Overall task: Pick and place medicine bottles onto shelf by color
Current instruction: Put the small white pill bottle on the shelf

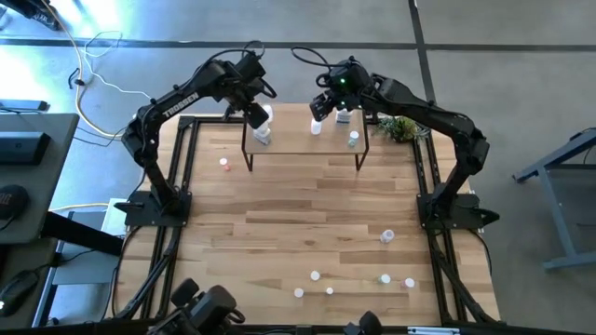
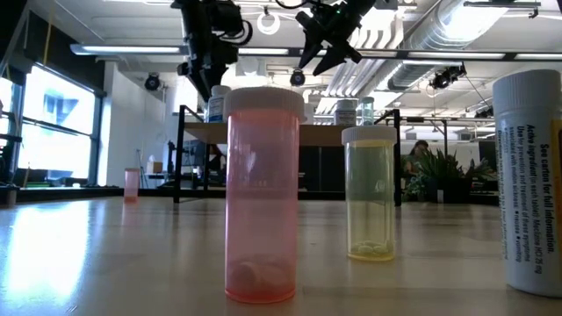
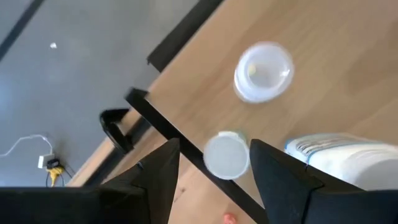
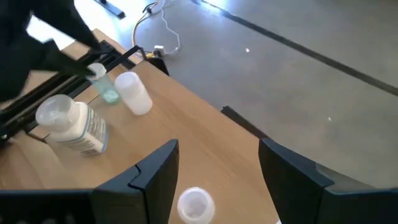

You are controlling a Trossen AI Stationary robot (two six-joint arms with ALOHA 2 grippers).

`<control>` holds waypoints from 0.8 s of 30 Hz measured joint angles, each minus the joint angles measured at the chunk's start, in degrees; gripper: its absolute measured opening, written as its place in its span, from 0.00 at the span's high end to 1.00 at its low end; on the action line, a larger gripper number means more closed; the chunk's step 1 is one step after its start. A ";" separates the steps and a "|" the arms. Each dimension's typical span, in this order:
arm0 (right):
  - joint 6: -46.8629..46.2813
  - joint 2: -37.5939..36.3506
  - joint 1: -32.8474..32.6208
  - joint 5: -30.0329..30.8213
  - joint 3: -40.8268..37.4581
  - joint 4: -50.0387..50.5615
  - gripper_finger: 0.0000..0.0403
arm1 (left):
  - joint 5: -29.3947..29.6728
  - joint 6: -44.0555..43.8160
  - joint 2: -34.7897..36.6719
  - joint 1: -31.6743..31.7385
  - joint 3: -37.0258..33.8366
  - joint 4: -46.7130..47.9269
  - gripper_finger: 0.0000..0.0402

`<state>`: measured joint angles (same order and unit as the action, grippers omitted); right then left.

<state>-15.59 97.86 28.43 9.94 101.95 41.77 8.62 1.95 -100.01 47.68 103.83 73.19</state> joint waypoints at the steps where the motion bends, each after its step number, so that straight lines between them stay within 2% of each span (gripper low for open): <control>1: -0.02 0.00 -0.15 -0.33 0.00 0.28 0.47 | 0.04 0.43 0.00 -0.02 1.05 0.29 0.54; 6: -0.08 0.00 -1.28 -1.37 0.00 2.18 0.47 | 2.37 1.88 0.02 -0.03 4.83 2.67 0.54; 13: -1.70 0.00 -4.09 -1.90 0.00 5.36 0.47 | 2.09 1.78 0.37 -0.02 7.28 8.24 0.53; 21: -6.61 0.00 -7.94 -4.53 0.00 10.93 0.47 | -7.29 1.96 3.70 -0.57 7.09 9.35 0.53; 24: -8.26 0.00 -9.95 -4.56 0.00 12.79 0.47 | -10.01 2.70 6.33 -1.62 4.12 7.77 0.53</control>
<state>-23.86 97.86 18.48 5.38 101.95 54.57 -1.39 4.65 -93.68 46.06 107.95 80.96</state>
